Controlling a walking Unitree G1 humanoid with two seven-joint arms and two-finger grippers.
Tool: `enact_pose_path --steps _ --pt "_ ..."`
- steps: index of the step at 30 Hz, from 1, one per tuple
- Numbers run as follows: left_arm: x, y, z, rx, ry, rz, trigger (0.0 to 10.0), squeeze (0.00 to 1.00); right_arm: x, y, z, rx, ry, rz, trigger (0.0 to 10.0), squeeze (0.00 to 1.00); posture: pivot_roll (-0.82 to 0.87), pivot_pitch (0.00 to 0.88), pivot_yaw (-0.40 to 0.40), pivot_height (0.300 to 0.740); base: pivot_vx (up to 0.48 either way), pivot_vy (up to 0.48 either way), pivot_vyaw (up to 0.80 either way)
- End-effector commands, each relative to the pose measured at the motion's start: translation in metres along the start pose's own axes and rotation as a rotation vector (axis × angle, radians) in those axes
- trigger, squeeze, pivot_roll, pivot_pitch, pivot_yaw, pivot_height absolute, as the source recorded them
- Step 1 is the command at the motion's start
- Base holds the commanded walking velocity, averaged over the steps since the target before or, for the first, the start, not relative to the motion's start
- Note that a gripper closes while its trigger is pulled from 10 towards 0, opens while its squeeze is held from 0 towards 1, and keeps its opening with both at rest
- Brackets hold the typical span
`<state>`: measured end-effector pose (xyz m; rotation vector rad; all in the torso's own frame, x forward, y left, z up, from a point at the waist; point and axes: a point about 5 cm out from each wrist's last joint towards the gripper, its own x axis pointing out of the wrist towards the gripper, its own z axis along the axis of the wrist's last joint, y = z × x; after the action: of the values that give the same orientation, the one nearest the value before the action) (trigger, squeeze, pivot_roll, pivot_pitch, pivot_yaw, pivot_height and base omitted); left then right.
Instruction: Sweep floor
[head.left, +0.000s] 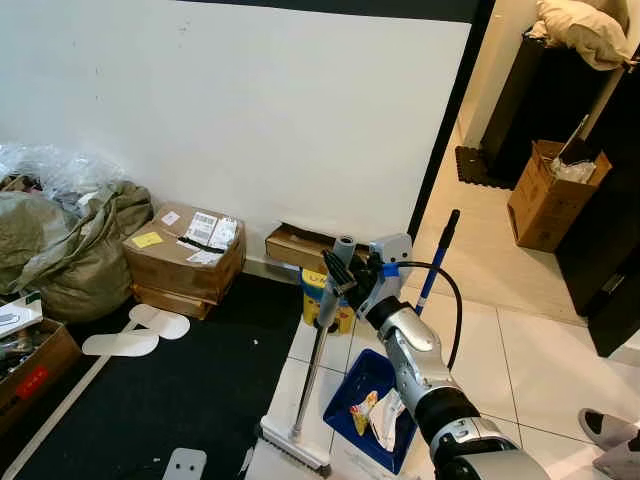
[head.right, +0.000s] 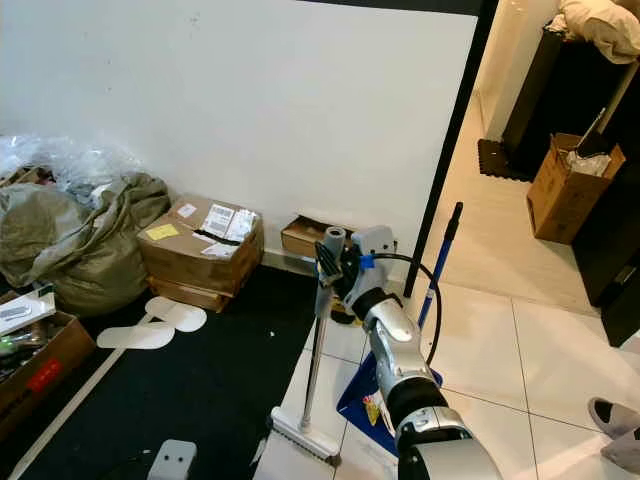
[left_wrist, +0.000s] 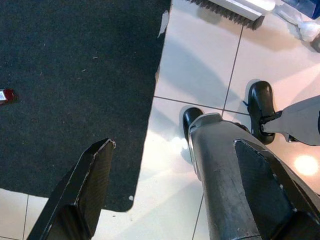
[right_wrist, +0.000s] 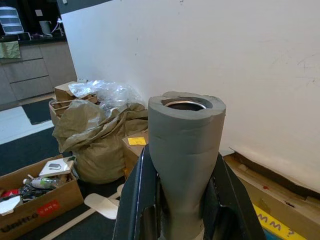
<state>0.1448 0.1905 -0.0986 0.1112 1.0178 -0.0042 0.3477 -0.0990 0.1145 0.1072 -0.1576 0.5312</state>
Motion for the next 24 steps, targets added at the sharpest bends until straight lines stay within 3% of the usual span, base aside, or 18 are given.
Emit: enact_pose_path --steps 1,24 --pt "-0.0003 -0.0029 -0.0029 0.007 0.014 -0.011 10.0 0.00 0.0027 0.0014 0.0069 -0.010 -0.032 0.010 10.0 0.00 -0.07 0.000 -0.065 0.740 0.000 0.000 0.00" --pt "-0.0005 -0.0026 -0.0035 0.003 0.013 -0.008 10.0 0.00 0.0038 0.0042 0.0061 -0.003 -0.032 0.017 10.0 0.00 -0.06 0.000 -0.068 0.740 0.000 0.000 0.00"
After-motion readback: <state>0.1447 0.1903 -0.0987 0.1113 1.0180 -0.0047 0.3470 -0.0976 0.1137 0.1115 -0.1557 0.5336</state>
